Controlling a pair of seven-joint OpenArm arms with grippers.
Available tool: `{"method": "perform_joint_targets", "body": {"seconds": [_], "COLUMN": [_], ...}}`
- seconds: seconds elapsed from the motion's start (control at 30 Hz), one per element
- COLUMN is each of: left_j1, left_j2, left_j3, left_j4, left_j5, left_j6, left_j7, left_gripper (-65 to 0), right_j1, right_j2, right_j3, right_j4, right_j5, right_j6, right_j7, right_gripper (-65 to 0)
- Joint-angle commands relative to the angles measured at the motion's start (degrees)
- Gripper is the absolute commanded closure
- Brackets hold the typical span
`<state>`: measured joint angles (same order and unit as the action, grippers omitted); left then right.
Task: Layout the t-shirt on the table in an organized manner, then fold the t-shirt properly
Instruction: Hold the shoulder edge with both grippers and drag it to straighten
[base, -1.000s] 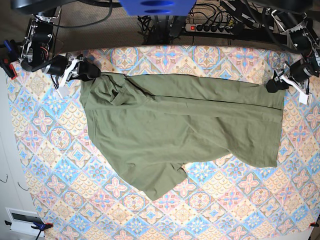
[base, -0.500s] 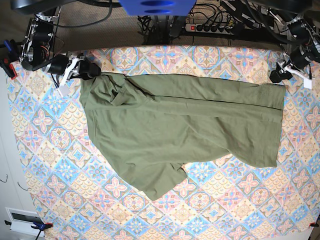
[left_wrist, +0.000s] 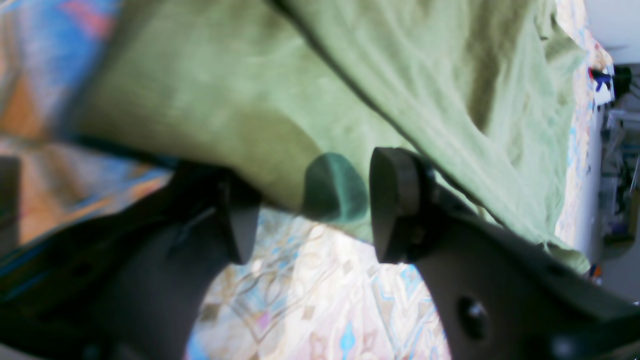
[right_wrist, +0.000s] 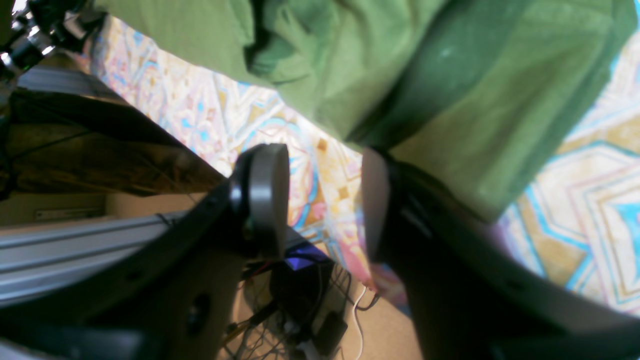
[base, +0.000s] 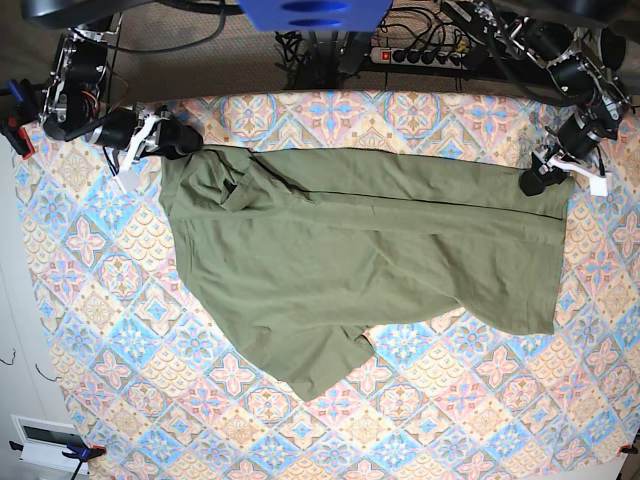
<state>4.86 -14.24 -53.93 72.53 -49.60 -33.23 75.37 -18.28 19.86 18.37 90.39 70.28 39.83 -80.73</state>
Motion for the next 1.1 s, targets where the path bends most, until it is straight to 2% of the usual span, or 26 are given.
{"method": "perform_joint_targets", "body": {"seconds": [0.0,0.13,0.17,0.5,0.73,1.07], "left_j1": [-0.95,-1.92,-1.83,-0.25,-0.16,-0.16], "left_j2": [-0.22,0.31,0.31,-1.63,-2.68,-2.68], "left_j3": [-0.09,-0.09,-0.09,0.0,-0.09,0.09], "left_j4": [0.74,0.74,0.74,0.74,0.74,0.74], "left_j5": [0.77,2.79,2.97,2.79,2.7,2.79], "left_j6": [-0.04,-0.04,-0.04,-0.04,-0.04,-0.04], "left_j7": [0.45,0.8,0.89,0.98,3.35,3.26], "left_gripper": [-26.4,-2.9,0.0,0.0,0.0,0.0], "right_j1": [0.31,0.31,0.31,-0.05,-0.05,0.04], "right_j2": [0.93,0.93,0.93,0.93,0.85,0.76], "right_j3": [0.31,0.57,0.66,0.75,2.95,4.88], "right_j4": [0.82,0.47,0.38,0.38,0.2,-4.1], "right_j5": [1.15,1.06,1.06,-6.15,-6.76,-9.23], "right_j6": [0.17,0.17,0.17,0.17,0.17,0.17], "right_j7": [0.73,0.73,0.73,0.73,0.77,3.15], "right_gripper": [-23.3,-23.3,-23.3,-23.4,-23.5,-34.7]}}
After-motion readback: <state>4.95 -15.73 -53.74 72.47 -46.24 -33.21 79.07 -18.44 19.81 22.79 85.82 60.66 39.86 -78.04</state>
